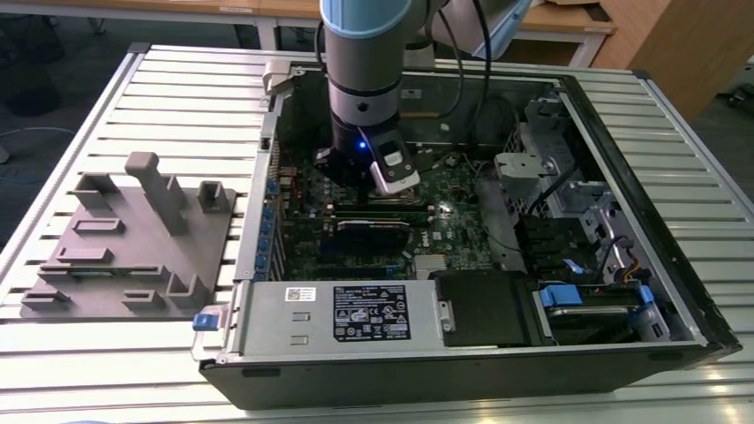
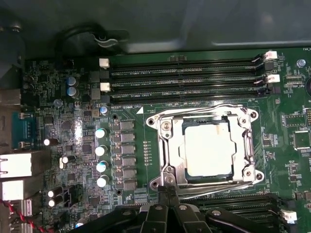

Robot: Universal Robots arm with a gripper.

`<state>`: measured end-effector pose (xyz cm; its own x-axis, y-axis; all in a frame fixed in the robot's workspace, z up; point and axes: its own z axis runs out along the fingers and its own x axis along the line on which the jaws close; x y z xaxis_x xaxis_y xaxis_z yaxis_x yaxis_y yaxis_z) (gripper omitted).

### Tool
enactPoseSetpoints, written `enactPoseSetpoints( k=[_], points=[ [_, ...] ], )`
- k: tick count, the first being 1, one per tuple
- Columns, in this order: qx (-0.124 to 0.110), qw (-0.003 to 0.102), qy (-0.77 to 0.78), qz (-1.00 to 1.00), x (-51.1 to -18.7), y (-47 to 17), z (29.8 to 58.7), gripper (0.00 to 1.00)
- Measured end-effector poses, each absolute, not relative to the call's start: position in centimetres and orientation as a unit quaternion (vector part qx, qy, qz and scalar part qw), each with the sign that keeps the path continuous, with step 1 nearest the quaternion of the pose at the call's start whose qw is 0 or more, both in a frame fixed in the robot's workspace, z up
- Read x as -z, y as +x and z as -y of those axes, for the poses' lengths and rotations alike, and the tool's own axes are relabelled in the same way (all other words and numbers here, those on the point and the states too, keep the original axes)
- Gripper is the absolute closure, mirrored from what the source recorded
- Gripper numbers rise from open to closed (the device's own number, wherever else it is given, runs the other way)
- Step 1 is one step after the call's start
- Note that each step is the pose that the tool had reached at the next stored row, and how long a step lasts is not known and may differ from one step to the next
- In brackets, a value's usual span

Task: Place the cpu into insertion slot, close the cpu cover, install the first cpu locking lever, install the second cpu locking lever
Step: 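Install the second cpu locking lever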

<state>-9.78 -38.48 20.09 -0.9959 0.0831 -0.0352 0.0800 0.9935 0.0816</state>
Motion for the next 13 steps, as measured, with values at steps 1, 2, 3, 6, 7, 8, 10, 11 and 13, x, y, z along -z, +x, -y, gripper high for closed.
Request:
enactPoseSetpoints(
  k=[1, 2, 3, 6, 7, 8, 10, 11, 13],
  points=[
    [-0.042, 0.019, 0.041, -0.998, -20.03, -9.80, 38.49, 0.90],
    [-0.044, 0.018, 0.041, -0.998, -19.99, -9.82, 38.49, 0.90],
    [-0.045, 0.018, 0.041, -0.998, -19.95, -9.84, 38.49, 0.90],
    [-0.051, 0.017, 0.041, -0.998, -19.86, -9.87, 38.50, 0.90],
    [-0.052, 0.017, 0.041, -0.998, -19.82, -9.88, 38.50, 0.90],
    [-0.054, 0.016, 0.041, -0.998, -19.77, -9.88, 38.51, 0.90],
    [-0.058, 0.016, 0.041, -0.997, -19.66, -9.87, 38.54, 0.90],
    [-0.059, 0.016, 0.041, -0.997, -19.63, -9.88, 38.56, 0.90],
    [-0.062, 0.015, 0.041, -0.997, -19.56, -9.89, 38.63, 0.90]
  ],
)
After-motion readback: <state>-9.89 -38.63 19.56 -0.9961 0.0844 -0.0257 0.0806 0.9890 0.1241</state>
